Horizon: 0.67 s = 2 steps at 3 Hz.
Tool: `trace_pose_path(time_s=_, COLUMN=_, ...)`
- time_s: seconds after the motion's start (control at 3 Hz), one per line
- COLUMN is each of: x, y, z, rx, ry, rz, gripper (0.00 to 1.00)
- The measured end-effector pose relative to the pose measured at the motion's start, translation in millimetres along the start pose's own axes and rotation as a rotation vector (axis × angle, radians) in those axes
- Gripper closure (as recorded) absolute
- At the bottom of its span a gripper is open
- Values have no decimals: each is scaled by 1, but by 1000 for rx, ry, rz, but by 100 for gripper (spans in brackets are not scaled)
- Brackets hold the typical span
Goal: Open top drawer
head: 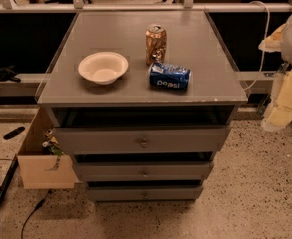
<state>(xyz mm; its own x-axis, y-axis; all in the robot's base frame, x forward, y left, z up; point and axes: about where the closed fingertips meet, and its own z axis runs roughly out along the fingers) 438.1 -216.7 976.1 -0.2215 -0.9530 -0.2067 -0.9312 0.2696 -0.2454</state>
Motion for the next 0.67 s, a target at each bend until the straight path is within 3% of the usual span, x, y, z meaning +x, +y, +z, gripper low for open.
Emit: trace_pose_path(time_s=0.67, x=3, y=8, z=14, rx=-9, ry=-50, rz=21, gripper=0)
